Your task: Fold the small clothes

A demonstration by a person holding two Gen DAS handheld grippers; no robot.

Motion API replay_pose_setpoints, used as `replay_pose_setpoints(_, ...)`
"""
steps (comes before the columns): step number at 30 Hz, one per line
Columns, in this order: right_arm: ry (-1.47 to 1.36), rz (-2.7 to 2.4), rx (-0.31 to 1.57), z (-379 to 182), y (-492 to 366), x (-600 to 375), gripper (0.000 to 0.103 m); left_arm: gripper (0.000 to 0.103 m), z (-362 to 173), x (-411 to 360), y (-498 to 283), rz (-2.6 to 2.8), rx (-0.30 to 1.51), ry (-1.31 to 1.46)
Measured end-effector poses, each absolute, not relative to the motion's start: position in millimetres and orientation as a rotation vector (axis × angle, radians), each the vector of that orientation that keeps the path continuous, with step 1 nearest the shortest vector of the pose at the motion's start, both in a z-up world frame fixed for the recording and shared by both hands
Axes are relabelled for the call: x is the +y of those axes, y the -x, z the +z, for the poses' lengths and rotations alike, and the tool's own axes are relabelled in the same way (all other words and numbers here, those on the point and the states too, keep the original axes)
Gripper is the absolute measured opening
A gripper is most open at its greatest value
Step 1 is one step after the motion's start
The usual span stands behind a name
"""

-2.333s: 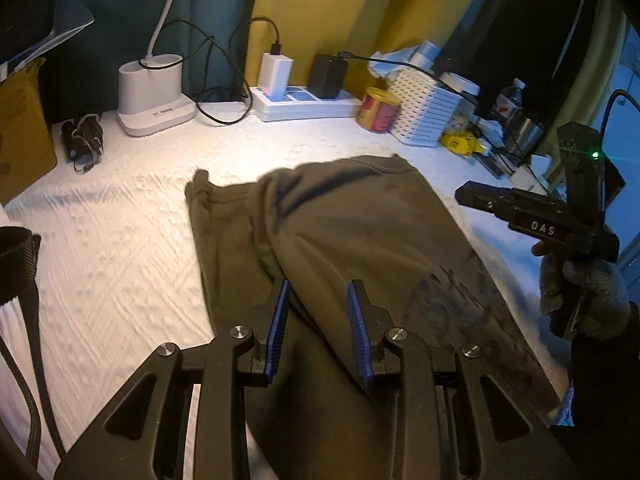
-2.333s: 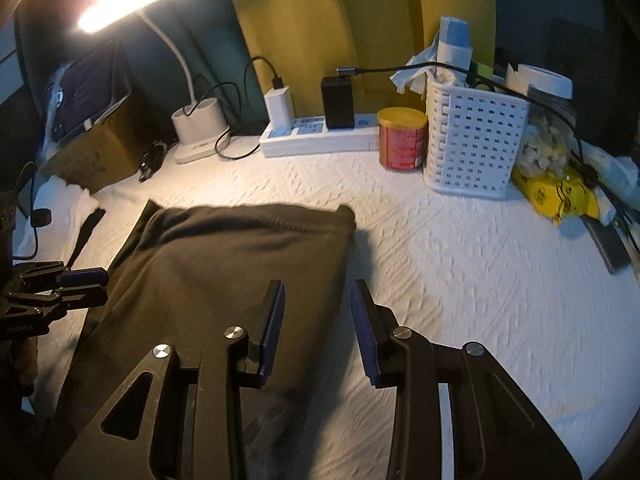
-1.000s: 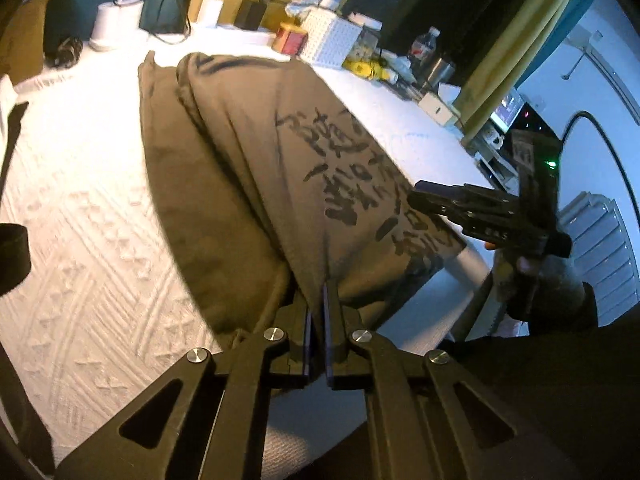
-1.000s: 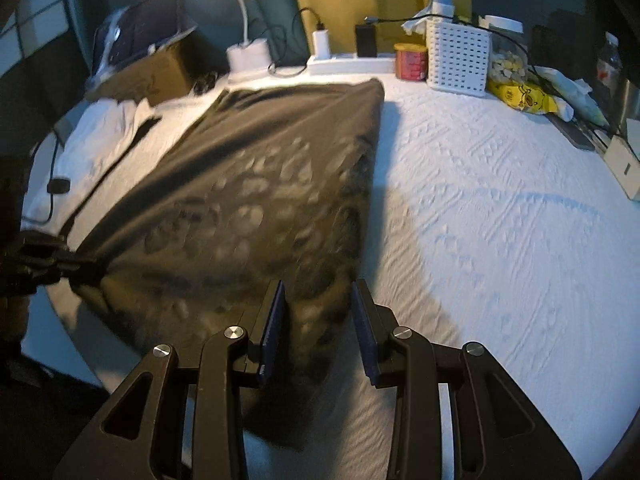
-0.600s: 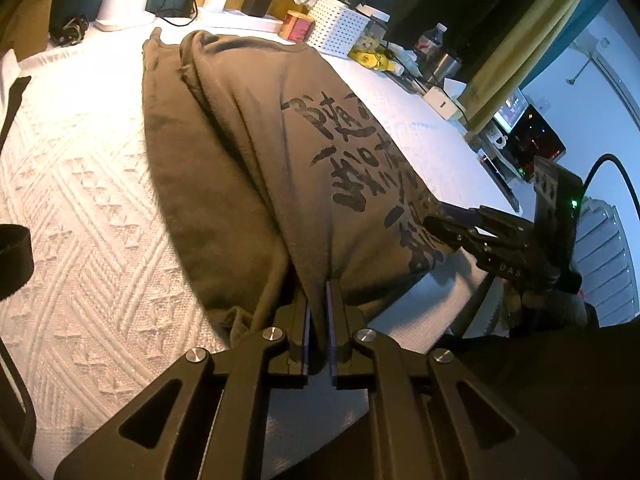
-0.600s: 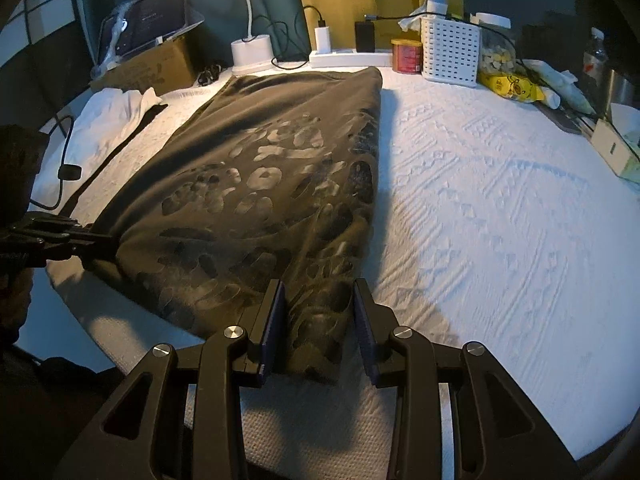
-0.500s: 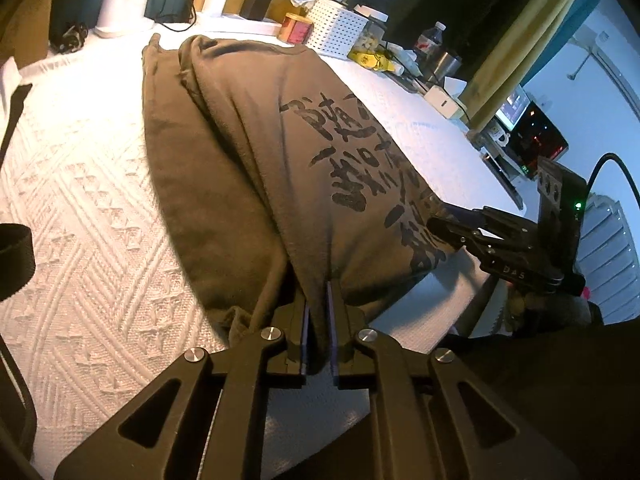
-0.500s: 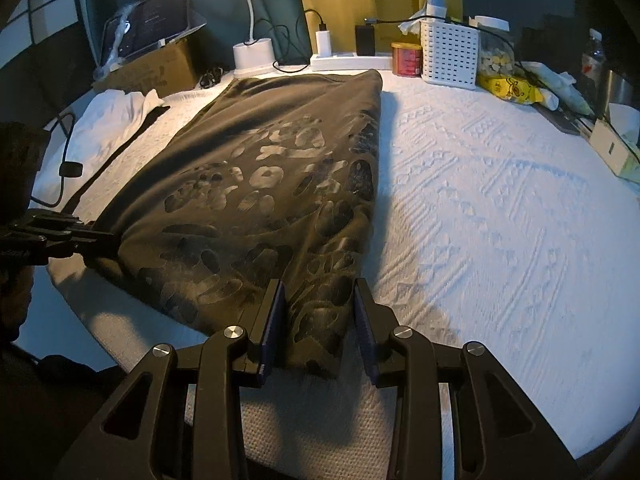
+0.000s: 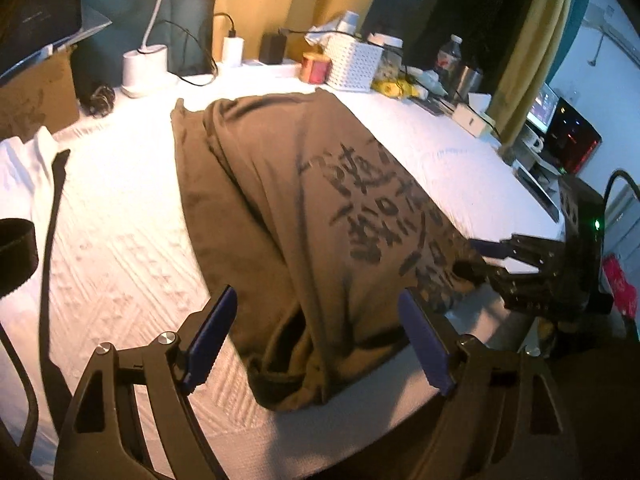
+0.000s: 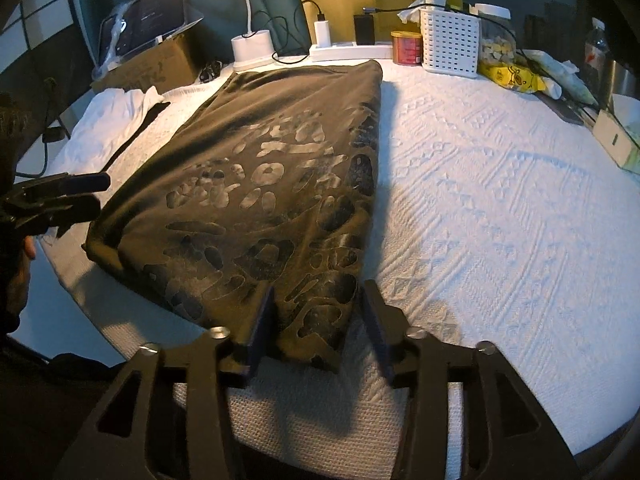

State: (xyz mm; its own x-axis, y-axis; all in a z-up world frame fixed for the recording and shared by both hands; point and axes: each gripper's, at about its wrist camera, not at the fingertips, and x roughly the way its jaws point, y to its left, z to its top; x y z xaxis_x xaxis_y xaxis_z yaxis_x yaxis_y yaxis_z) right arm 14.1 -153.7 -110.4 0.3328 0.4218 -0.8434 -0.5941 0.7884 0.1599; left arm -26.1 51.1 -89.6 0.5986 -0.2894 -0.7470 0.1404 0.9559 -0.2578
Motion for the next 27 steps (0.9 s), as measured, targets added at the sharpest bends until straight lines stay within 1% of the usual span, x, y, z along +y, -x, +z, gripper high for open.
replay_pose_setpoints(2,0.181,0.67,1.035,-108,-17,-155,0.066,0.082,-91,52,23,-0.236,0.901,0.183)
replay_pose_setpoints(5,0.176,0.667,1.03,-104,-23,-156,0.069,0.082,-97,53,15,-0.219,0.922,0.195)
replay_pose_setpoints(11,0.176,0.669,1.011,-98,-40,-156,0.069,0.082,-95,58,0,-0.189,0.925,0.265)
replay_pose_setpoints(15,0.169,0.677,1.003,-96,-53,-156,0.069,0.082,-97,57,-11,-0.132,0.944,0.232)
replay_pose_setpoints(19,0.166,0.694,0.991,-92,-66,-153,0.069,0.082,-103,59,-20,-0.181,0.961,0.286)
replay_pose_setpoints(27,0.156,0.692,0.992,-95,-87,-149,0.069,0.082,-96,58,-29,-0.185,0.934,0.265)
